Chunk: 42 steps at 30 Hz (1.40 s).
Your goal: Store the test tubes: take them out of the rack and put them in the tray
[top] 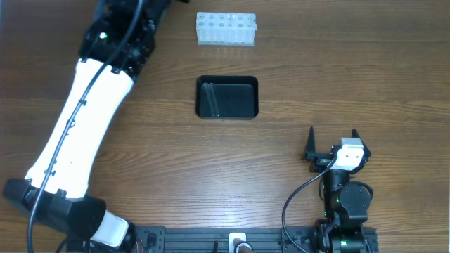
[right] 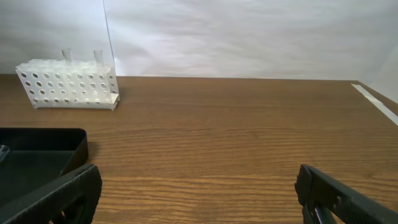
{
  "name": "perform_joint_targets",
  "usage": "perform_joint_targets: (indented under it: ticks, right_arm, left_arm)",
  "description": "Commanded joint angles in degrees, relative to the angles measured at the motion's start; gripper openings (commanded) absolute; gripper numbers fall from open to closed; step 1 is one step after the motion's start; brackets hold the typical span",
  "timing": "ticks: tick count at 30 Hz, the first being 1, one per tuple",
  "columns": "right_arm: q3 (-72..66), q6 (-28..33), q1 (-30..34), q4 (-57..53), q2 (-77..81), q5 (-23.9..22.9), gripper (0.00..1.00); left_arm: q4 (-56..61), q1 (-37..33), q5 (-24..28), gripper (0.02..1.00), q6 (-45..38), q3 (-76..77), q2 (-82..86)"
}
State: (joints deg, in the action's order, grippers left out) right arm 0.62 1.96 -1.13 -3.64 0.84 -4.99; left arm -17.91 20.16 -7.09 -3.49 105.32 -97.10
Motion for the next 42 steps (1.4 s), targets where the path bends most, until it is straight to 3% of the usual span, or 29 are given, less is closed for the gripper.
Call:
perform_joint_targets:
  ticks: [1, 15, 21, 29, 42]
  right_arm:
    - [-0.3, 0.3, 0.4, -0.2, -0.6, 0.2, 0.993]
    - [-0.3, 0.3, 0.4, -0.2, -0.6, 0.2, 0.991]
    - [-0.3, 0.3, 0.4, -0.2, -0.6, 0.2, 0.991]
    - [-0.3, 0.3, 0.4, -0.2, -0.6, 0.2, 0.991]
    - [-0.3, 0.3, 0.4, -0.2, -0.6, 0.2, 0.991]
  left_arm:
    - [1.9, -3.7, 6.6, 0.972, -2.7, -5.4, 4.1]
    - [5.9, -7.3, 6.8, 0.998, -3.8, -20.6, 15.4]
    - [9.9, -10.7, 11.1, 1.000, -3.8, -31.7, 23.7]
    - [16.7, -16.6, 15.7, 1.000, -3.8, -53.5, 41.9]
    - [18.5, -18.2, 16.3, 1.000, -3.6, -84.2, 77.0]
